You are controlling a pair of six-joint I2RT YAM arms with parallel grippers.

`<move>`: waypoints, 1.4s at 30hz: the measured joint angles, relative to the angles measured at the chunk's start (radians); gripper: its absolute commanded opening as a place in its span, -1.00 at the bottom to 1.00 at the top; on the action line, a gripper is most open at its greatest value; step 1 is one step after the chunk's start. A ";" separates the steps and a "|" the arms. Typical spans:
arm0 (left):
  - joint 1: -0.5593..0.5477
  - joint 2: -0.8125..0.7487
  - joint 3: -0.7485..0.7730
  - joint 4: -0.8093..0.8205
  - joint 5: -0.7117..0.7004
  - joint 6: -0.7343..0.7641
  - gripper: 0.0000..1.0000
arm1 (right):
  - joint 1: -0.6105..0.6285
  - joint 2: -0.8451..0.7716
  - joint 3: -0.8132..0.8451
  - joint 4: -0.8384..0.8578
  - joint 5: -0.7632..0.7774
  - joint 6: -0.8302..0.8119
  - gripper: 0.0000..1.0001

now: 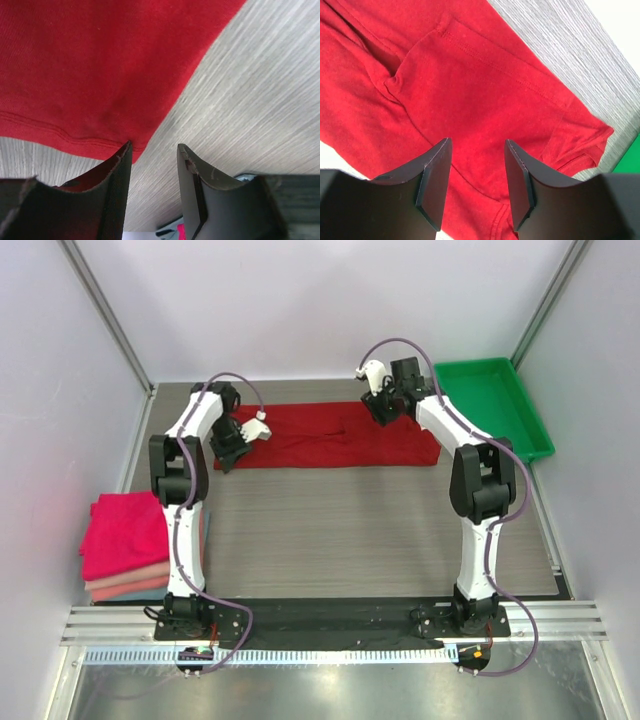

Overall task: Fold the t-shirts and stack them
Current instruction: Fold the tshirt

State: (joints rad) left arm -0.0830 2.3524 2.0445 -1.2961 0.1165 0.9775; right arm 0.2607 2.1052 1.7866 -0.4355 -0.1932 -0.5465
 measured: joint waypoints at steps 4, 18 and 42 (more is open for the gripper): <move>0.000 0.018 0.009 0.000 -0.015 -0.001 -0.24 | 0.000 -0.031 -0.037 -0.001 0.008 -0.001 0.04; -0.021 0.006 -0.050 0.124 -0.131 -0.063 -1.00 | 0.000 -0.087 -0.090 0.001 0.009 -0.004 0.04; -0.282 -0.683 -0.682 -0.033 -0.017 -0.003 -1.00 | -0.121 0.060 0.023 -0.150 0.097 0.208 -0.01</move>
State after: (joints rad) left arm -0.3653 1.6695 1.3628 -1.3293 0.0994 0.9741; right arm 0.1398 2.1651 1.8099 -0.5854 -0.0963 -0.3386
